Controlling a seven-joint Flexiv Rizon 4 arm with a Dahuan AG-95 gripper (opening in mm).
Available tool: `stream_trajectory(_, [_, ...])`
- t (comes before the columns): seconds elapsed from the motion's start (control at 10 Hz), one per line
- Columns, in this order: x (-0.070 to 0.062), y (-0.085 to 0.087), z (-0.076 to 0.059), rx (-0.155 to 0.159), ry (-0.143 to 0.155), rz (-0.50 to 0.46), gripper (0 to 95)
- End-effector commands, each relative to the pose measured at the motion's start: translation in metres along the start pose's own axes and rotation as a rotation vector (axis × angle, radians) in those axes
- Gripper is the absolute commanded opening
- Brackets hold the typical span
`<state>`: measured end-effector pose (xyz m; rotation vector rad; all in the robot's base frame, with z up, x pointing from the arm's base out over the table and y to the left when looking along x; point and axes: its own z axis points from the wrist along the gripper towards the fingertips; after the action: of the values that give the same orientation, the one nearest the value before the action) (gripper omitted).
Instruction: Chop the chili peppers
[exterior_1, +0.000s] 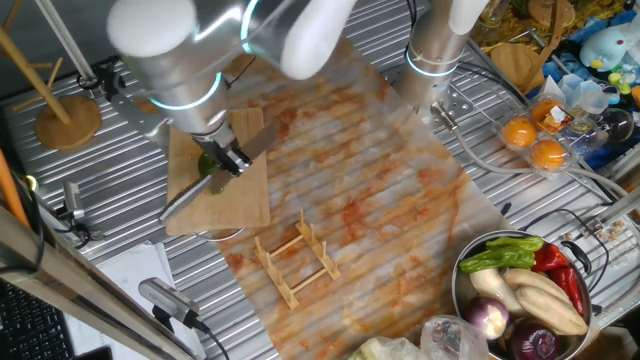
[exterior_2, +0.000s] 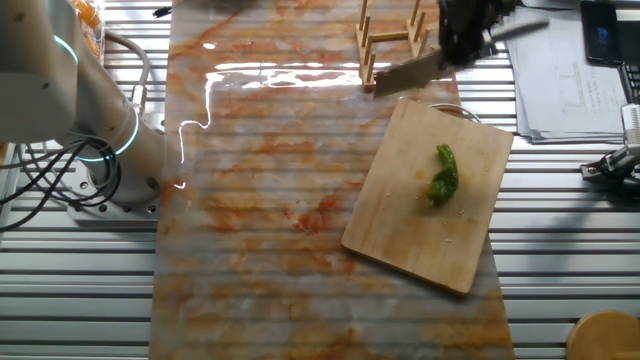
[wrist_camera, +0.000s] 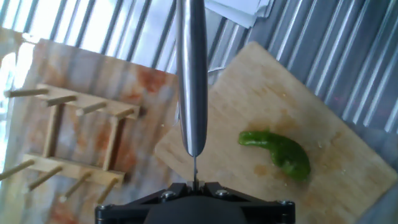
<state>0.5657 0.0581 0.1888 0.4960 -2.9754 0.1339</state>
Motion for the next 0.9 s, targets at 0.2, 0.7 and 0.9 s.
stream_trajectory(0.2, [-0.013, -0.045, 0.016, 0.029, -0.035, -0.149, 0.0])
stream_trajectory(0.7, [-0.035, -0.058, 0.050, 0.056, -0.060, -0.228, 0.0])
stream_trajectory(0.9, [-0.038, -0.061, 0.068, 0.048, -0.065, -0.221, 0.0])
